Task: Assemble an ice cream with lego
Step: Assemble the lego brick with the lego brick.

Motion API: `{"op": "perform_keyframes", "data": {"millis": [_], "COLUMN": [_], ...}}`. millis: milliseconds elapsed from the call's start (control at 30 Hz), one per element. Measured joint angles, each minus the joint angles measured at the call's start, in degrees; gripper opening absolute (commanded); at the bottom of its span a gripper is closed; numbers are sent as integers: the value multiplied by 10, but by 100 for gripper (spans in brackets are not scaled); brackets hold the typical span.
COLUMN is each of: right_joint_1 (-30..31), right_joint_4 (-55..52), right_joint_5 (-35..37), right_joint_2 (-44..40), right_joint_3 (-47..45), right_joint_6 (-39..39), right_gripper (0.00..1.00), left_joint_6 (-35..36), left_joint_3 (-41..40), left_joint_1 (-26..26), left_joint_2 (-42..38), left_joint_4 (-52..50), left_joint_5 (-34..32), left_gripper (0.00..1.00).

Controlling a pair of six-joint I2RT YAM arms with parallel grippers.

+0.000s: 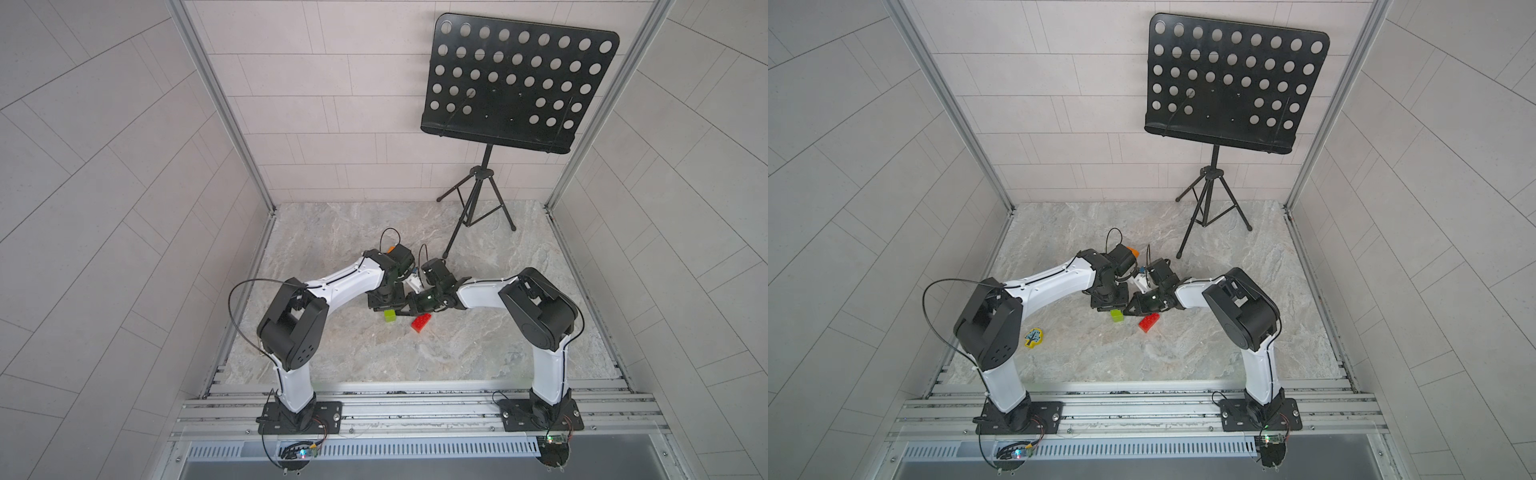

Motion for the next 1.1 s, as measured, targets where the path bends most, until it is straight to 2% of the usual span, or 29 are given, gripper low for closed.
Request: {"op": "perform_keyframes", "data": {"millis": [200, 367, 500, 833, 1100], "right_joint_1": [0, 0, 0, 0, 0], "right_joint_4": [3, 5, 5, 5, 5], "right_joint_5": [0, 0, 0, 0, 2], "right_joint_2": [7, 7, 7, 7, 7], "right_joint_3": [0, 0, 0, 0, 0], "right_joint_6": [3, 4, 5, 8, 9], "right_gripper": [0, 0, 0, 0, 0], "left_joint_6": [-15, -30, -43, -53, -45], "left_joint_3": [-4, -11, -36, -48, -48], "left_joint_1": [-4, -7, -11, -13, -13], "left_joint_2": [0, -3, 4, 10, 9], "left_joint_4": [5, 12, 23, 25, 24], "left_joint_5": [-4, -9, -1, 2, -2], "left_gripper": [36, 45, 48, 46, 66]}}
